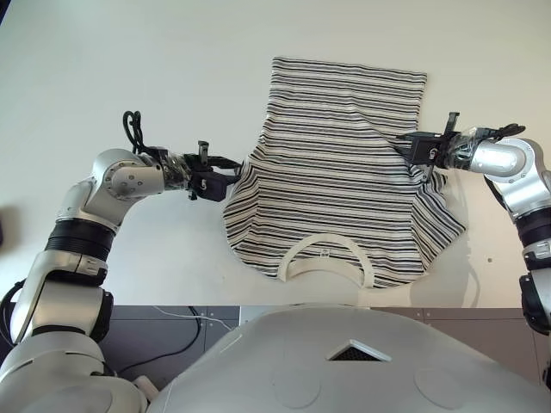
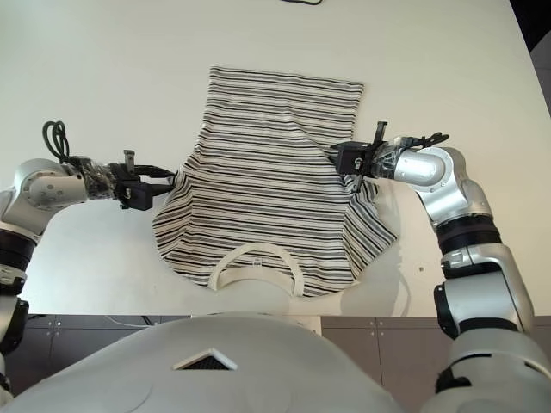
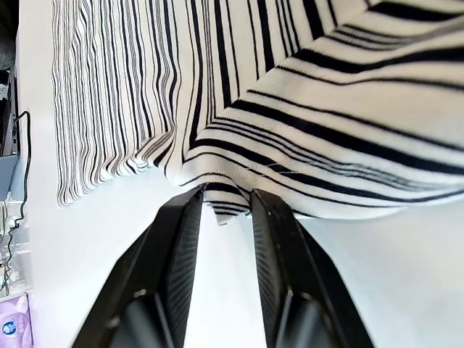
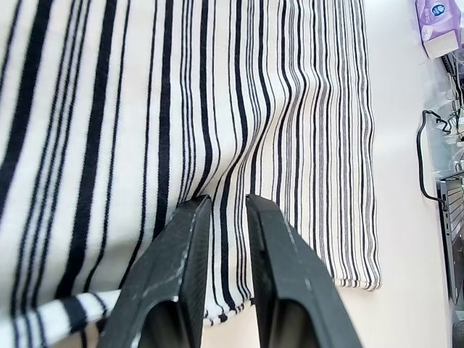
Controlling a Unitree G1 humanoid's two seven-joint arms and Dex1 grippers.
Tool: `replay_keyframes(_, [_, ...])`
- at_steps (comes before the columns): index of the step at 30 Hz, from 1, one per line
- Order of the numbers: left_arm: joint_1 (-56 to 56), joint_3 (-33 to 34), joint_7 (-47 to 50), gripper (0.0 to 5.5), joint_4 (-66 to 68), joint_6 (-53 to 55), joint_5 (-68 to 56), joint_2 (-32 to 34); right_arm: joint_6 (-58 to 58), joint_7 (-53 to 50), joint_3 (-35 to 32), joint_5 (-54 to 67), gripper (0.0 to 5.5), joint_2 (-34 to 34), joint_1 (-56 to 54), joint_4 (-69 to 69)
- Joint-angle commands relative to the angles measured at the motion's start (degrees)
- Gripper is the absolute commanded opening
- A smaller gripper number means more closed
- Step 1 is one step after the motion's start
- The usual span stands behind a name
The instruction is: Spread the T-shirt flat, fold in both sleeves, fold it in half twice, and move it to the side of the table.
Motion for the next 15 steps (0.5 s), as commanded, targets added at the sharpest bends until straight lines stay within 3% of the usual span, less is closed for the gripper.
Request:
replay_keyframes(1, [0.0, -3.9, 1.0, 1.23, 5.4, -2.0, 8.2, 2.9, -0.9, -1.3, 1.2, -2.8, 0.9, 0.7, 0.5, 0.8])
replay_keyframes(7, [-1.7, -4.2, -1.2, 1.23, 2.9, -6.8, 2.7, 5.1, -4.4, -9.1, 1.3, -7.6, 0.9, 1.6, -1.9, 2.0])
replay_keyframes(12, [-3.2, 0.6, -2.0, 1.23, 1.4, -4.3, -5.0, 7.0, -4.9, -9.6, 0.3, -6.8, 0.9, 1.8, -1.5, -0.1])
replay_keyframes(15, [5.0, 4.3, -3.4, 1.23, -4.4, -0.9, -12.1, 10.7, -4.7, -9.5, 0.0, -6.5, 0.9, 1.4, 0.0, -1.5])
